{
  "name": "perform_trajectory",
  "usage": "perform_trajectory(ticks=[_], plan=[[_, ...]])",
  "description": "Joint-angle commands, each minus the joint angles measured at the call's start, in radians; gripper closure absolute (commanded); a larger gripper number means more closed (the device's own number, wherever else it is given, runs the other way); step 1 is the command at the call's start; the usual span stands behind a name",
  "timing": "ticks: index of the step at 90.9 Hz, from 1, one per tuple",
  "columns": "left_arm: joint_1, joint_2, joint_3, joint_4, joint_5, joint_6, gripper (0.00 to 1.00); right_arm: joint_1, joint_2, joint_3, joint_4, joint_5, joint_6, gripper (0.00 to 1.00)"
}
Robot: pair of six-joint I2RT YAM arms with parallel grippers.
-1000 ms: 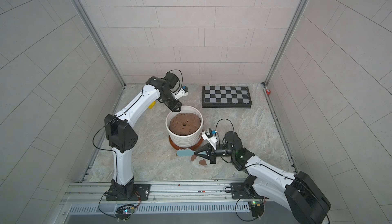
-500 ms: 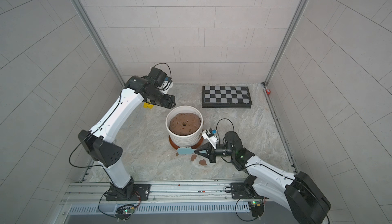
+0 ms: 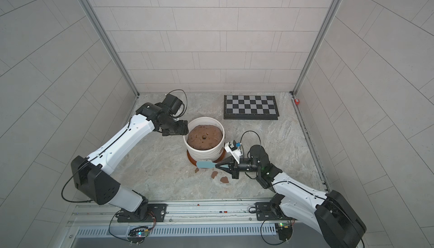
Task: Scrub the dried mud off the ceramic pot
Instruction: Rotate the pot at the center of the board.
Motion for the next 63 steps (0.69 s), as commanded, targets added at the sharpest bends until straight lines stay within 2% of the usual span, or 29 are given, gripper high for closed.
perform_trajectory(ticks=[1, 16, 54, 58, 63], plan=[[-0.010, -0.026, -0.070, 0.073, -0.022, -0.102, 0.32, -0.008, -0.010, 0.019, 0.034, 0.007, -0.003, 1.00], [-0.022, -0.026, -0.093, 0.086, -0.034, -0.135, 0.41, -0.011, -0.013, 0.013, 0.037, 0.007, 0.000, 1.00], [-0.065, 0.033, -0.091, 0.097, -0.063, -0.147, 0.74, -0.017, -0.063, -0.014, 0.022, 0.024, 0.003, 1.00], [-0.066, 0.040, -0.090, 0.097, -0.064, -0.138, 0.80, -0.017, -0.067, -0.014, 0.021, 0.024, 0.004, 1.00], [-0.066, 0.045, -0.087, 0.092, -0.068, -0.130, 0.82, -0.017, -0.074, -0.014, 0.020, 0.019, 0.003, 1.00]])
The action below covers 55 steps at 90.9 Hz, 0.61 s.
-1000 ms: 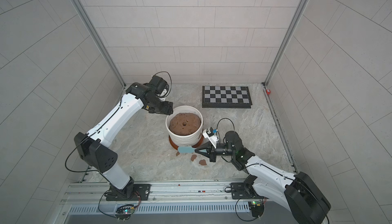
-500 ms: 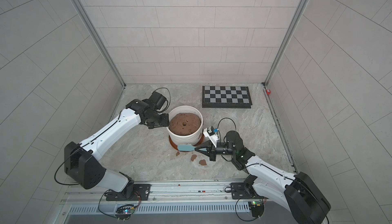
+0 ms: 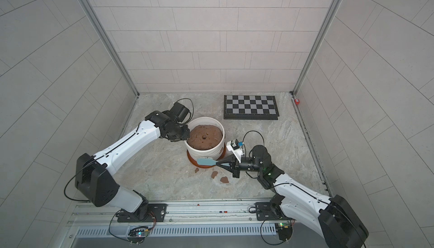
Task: Scrub the dried mud off the ceramic pot
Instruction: Rotate the pot at the center of the board.
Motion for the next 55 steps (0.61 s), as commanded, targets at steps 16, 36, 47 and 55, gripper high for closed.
perform_trajectory(ticks=[16, 36, 47, 55], plan=[[-0.006, 0.038, 0.022, -0.031, -0.026, 0.050, 0.93, -0.004, -0.049, -0.020, 0.027, -0.046, 0.025, 1.00], [-0.002, 0.091, 0.085, -0.052, -0.030, 0.156, 1.00, 0.000, -0.098, -0.038, -0.050, -0.045, -0.006, 1.00], [-0.002, 0.141, 0.158, -0.083, 0.009, 0.332, 1.00, 0.003, -0.080, -0.032, -0.054, -0.058, -0.011, 1.00], [0.000, 0.165, 0.196, -0.091, 0.019, 0.457, 1.00, 0.003, -0.069, -0.027, -0.060, -0.060, -0.021, 1.00]])
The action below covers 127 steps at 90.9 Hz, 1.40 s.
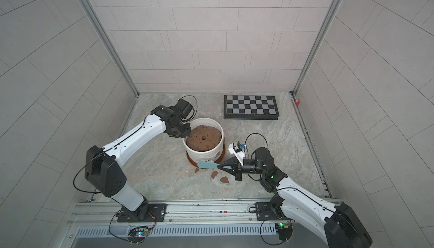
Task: Scrub the dried mud off the ceramic pot
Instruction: Rotate the pot at the center of the board, then brush off the soil from the pot.
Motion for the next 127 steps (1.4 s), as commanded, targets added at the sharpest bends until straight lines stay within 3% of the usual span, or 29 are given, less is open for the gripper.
perform_trajectory(ticks=[1, 14, 30, 94, 127], plan=[[-0.002, 0.047, 0.058, -0.001, 0.069, 0.239, 1.00, 0.003, 0.011, 0.003, -0.023, -0.016, -0.023, 1.00], [0.017, 0.076, 0.109, -0.024, 0.138, 0.407, 1.00, 0.005, 0.030, 0.015, -0.049, -0.013, -0.046, 1.00], [0.061, 0.124, 0.166, -0.041, 0.211, 0.503, 1.00, 0.005, 0.047, 0.035, -0.080, 0.008, -0.077, 1.00], [0.088, 0.206, 0.240, -0.095, 0.248, 0.629, 1.00, -0.035, 0.189, 0.083, -0.053, 0.101, -0.114, 1.00], [0.093, 0.215, 0.249, -0.109, 0.278, 0.657, 1.00, -0.062, 0.221, 0.045, -0.093, 0.245, -0.082, 1.00]])
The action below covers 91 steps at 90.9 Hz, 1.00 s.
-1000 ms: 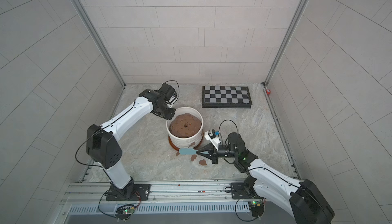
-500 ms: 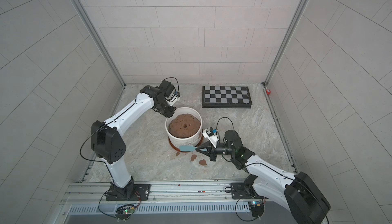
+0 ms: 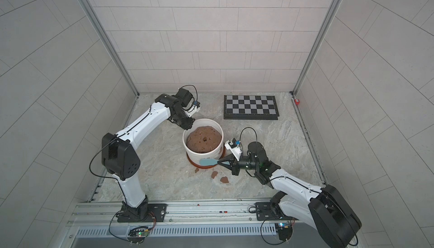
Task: Scrub the dried mud off the ceramic pot
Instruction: Brush off the soil from the pot.
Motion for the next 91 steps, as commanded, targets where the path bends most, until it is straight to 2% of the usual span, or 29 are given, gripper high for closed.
perform_trajectory(ticks=[1, 21, 52, 60, 79, 91], plan=[[0.003, 0.031, 0.019, -0.052, 0.089, 0.073, 1.00, -0.019, 0.010, -0.024, -0.017, 0.143, 0.026, 1.00], [0.006, 0.051, 0.041, -0.061, 0.095, 0.073, 1.00, -0.019, 0.010, -0.069, -0.060, 0.184, 0.071, 1.00], [0.006, 0.086, 0.084, -0.080, 0.106, 0.067, 1.00, 0.007, -0.024, -0.122, -0.089, 0.169, 0.130, 1.00], [0.006, 0.087, 0.086, -0.081, 0.101, 0.064, 1.00, 0.024, -0.060, -0.138, -0.085, 0.136, 0.143, 1.00], [0.006, 0.095, 0.105, -0.079, 0.109, 0.059, 1.00, 0.056, -0.256, -0.155, -0.048, 0.047, 0.158, 1.00], [0.006, 0.102, 0.121, -0.078, 0.116, 0.064, 1.00, 0.056, -0.283, -0.149, -0.068, 0.007, 0.153, 1.00]])
